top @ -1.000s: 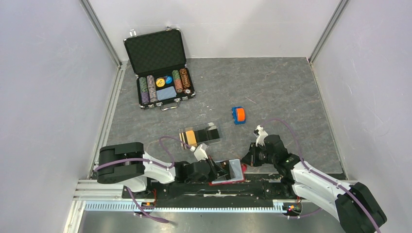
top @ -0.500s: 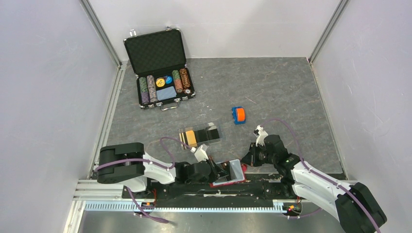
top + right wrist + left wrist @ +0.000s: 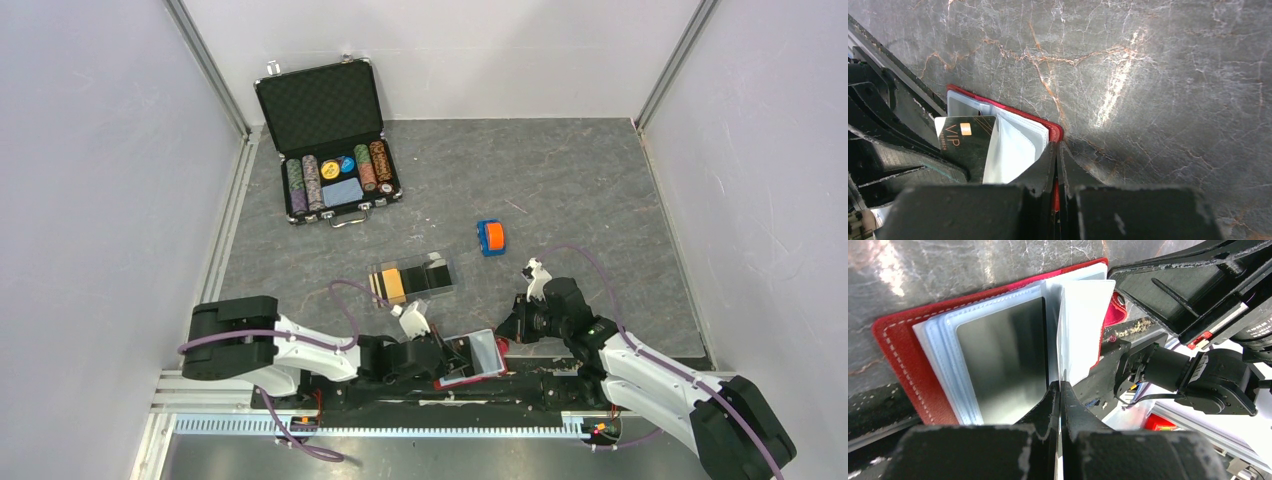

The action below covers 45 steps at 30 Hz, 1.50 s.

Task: Put the credit cards into the card holder
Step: Insert the credit card into the card holder.

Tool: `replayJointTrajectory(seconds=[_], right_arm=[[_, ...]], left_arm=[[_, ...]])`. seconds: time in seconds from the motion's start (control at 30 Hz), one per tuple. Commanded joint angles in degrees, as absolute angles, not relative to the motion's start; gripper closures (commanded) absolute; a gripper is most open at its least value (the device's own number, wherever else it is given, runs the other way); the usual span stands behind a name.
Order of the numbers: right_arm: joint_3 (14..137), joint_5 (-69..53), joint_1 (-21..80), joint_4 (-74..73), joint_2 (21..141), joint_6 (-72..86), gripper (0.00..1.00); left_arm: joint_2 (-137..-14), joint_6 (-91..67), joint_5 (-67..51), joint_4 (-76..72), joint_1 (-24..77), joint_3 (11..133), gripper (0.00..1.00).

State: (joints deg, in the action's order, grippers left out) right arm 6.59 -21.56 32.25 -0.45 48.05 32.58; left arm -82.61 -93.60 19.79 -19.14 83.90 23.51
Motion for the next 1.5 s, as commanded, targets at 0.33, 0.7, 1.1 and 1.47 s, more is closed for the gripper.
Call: replayJointTrajectory(seconds=[0.33,0.7,1.1,1.47], right_arm=[[4.97,-20.54,32.43,-4.04,48.79,31.91,1.0],[5.99,-20.63,32.43,-3.96,49.75,31.65,1.0],[10.15,-19.79,32.43,-5.13,53.05,28.79,1.0],[11.97,-19.87,32.38,-5.14,54.32,28.64,1.0]], left_arm=[[-79.8,-95.68,26.81,-11.55,87.26,24.97,0.98],[-81.71,-97.51,25.74,-22.46,86.98,20.23,0.98],[-87.45,-93.71,17.45,-28.61,83.72,22.78,0.98],[-91.23,-93.53,14.39,-31.99,83.01,23.7,0.75]])
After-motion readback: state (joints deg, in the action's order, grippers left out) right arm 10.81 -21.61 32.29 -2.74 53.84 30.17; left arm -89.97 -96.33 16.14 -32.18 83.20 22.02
